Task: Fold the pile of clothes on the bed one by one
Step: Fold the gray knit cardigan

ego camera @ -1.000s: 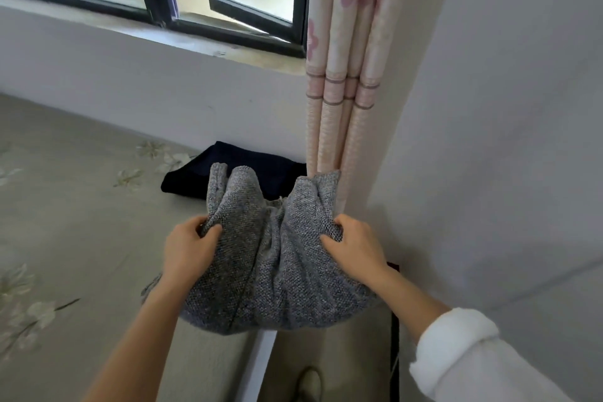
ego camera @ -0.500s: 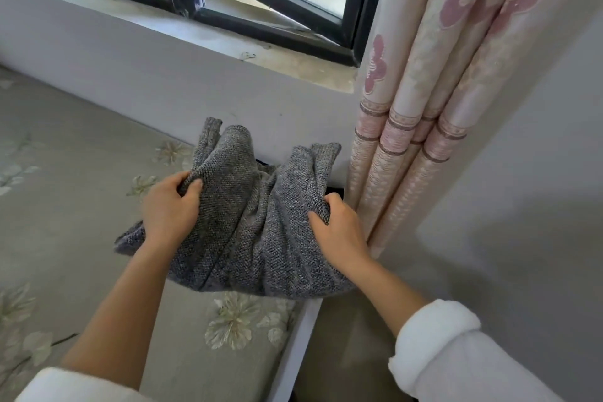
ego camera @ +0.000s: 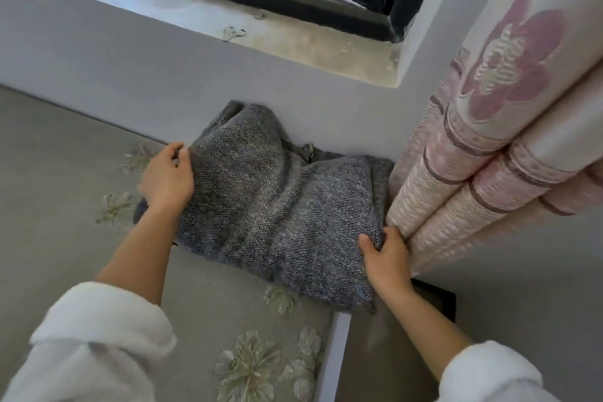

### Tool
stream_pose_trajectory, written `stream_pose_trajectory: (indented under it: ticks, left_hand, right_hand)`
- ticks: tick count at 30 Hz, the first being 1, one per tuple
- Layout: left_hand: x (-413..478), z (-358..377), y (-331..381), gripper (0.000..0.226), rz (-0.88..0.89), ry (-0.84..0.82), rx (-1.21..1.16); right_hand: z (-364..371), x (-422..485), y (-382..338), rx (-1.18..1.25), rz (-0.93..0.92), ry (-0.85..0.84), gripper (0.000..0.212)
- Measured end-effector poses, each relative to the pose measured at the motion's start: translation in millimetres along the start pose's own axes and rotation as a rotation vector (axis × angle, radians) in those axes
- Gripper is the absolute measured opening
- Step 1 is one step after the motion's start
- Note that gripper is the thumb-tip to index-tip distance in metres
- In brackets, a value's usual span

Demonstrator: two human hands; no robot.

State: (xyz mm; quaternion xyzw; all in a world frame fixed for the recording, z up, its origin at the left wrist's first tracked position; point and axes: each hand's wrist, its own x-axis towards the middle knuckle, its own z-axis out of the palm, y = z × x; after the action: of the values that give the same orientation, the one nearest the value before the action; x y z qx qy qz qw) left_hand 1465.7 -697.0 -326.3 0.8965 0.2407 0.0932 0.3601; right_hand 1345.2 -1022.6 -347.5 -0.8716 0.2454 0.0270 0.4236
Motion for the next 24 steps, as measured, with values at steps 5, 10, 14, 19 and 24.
stream_pose_trajectory:
  ticks: [5,10,14,19,24]
  left_hand:
    - [-10,62,-56,0.064,-0.098,-0.439,0.25]
    - [-75,109,-69,0.069,-0.137,-0.586,0.287]
    - [-86,125,-62,0.065,0.076,-0.446,0.353]
    - [-70,142,-75,0.068,-0.013,-0.539,0.436]
    - [-45,166,-74,0.067,-0.072,-0.54,0.474]
  right_hand:
    - [24,20,44,-0.066,0.274,-0.207,0.041]
    - [48,19,38,-0.134,0.105,-0.303,0.062]
    - [69,22,24,-0.4,-0.211,-0.322,0.076]
    - [89,52,28,-0.666,-0.237,-0.499,0.07]
    - [105,105,33,-0.737,-0.177,-0.559,0.068]
